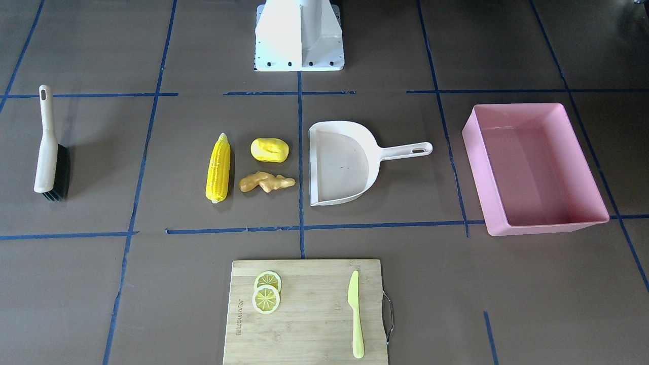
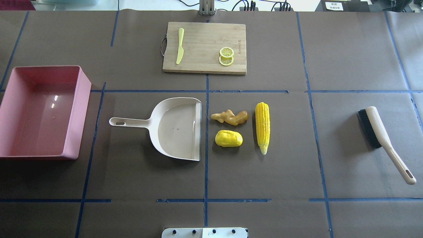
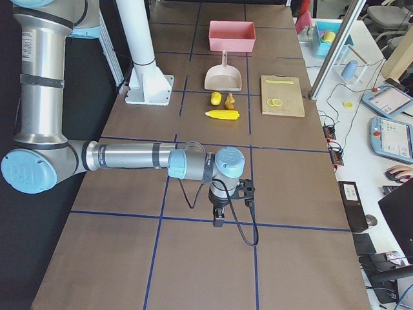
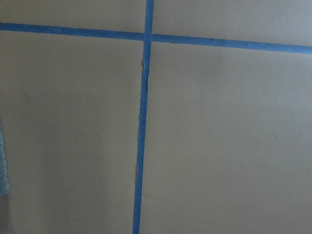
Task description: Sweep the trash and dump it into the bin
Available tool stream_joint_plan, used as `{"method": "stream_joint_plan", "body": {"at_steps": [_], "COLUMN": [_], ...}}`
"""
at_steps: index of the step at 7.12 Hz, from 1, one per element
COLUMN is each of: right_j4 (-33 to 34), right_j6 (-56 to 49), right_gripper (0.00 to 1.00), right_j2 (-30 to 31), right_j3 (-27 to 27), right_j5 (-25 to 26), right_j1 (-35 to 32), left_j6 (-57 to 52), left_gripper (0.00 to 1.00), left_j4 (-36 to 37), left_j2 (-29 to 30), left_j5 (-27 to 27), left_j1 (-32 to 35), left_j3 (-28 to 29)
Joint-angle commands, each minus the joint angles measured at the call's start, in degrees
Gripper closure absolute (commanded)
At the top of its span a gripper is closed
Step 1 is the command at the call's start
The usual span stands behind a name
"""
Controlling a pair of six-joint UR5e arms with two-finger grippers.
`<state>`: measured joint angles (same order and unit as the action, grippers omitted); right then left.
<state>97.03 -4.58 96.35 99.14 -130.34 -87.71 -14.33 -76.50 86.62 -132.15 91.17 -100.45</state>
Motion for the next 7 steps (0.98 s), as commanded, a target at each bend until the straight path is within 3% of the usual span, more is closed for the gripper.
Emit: {"method": "stream_joint_plan", "body": {"at_steps": [1,7], "right_j4": [0.0,-0.17], "right_j6": [0.09,0.45], "right_gripper": [0.0,0.0], "right_j2": [-0.02,-0.9], "right_j3": [0.0,4.65], "right_j5": [0.0,-0.27], "right_j1": [0.34,0.7], "left_j6": [0.0,0.0], "left_gripper": [0.0,0.0], "left_j4": [-0.14,-0.14], "left_j2": [-0.05,-0.05], "left_j5": [-0.04,0.05], "left_j1": [-0.02,-0.29], "left_j3": [-0.09,-0.01]}}
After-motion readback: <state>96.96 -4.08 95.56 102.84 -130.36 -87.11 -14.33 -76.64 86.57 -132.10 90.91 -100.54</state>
